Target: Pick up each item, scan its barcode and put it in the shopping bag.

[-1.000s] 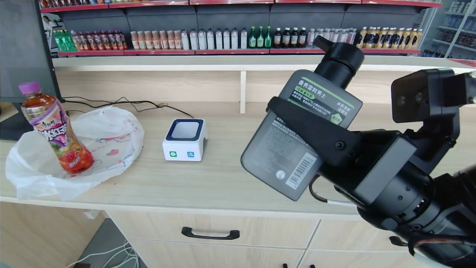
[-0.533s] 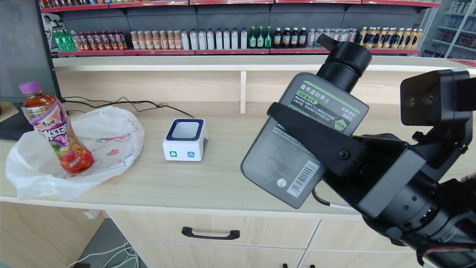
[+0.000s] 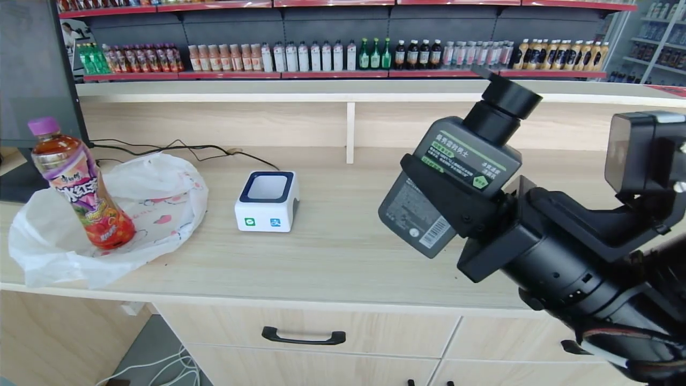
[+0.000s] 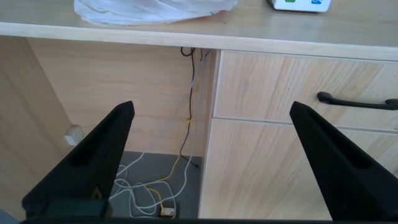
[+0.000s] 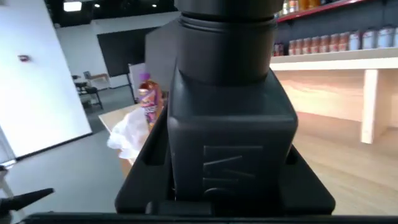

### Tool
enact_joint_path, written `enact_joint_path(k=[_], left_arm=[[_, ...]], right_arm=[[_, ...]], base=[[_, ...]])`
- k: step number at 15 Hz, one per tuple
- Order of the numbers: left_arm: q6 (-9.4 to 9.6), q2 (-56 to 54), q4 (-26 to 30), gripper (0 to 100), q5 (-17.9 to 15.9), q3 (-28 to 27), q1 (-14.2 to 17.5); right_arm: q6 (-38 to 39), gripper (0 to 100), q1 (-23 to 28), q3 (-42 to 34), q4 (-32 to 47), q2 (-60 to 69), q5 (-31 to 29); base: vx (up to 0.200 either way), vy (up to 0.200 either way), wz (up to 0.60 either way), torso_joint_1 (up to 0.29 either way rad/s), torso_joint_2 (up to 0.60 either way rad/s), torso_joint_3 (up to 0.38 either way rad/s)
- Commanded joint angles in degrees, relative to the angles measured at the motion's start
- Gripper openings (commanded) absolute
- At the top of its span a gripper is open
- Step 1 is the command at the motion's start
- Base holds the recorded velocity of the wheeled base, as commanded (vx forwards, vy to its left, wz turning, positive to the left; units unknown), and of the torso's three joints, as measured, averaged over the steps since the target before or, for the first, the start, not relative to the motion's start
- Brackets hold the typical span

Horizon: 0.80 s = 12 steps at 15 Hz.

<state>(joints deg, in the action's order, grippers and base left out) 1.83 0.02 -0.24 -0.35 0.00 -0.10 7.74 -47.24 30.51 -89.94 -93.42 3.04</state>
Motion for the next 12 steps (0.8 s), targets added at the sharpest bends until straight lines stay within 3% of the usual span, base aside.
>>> enact_joint_path(k=[1, 3, 6, 9, 12], left_arm=[[-0.07, 0.0, 0.0, 100, 0.0, 0.0, 0.0], [-0.07, 0.0, 0.0, 100, 0.0, 0.0, 0.0], [0.28, 0.0, 0.1, 100, -0.1, 0.0, -0.1], [0.11, 0.0, 0.1, 100, 0.0, 0.0, 0.0], [0.19, 0.0, 0.1, 100, -0.1, 0.0, -0.1]], right_arm=[[-4.7, 0, 6.3, -5.6, -0.1, -0.7, -4.1], [-8.4, 0, 16.5, -10.7, -0.1, -0.3, -3.3], [-8.5, 0, 29.1, -1.9, -0.1, -1.2, -2.9], [-11.0, 0, 29.6, -1.1, -0.1, -1.1, -3.3], [-9.1, 0, 29.7, -1.7, -0.1, -1.1, -2.9]], base=[[0.000, 0.000, 0.00, 0.000, 0.00, 0.000], [0.000, 0.000, 0.00, 0.000, 0.00, 0.000], [0.000, 0.000, 0.00, 0.000, 0.00, 0.000], [0.000, 0.000, 0.00, 0.000, 0.00, 0.000], [-0.200, 0.000, 0.00, 0.007, 0.00, 0.002]])
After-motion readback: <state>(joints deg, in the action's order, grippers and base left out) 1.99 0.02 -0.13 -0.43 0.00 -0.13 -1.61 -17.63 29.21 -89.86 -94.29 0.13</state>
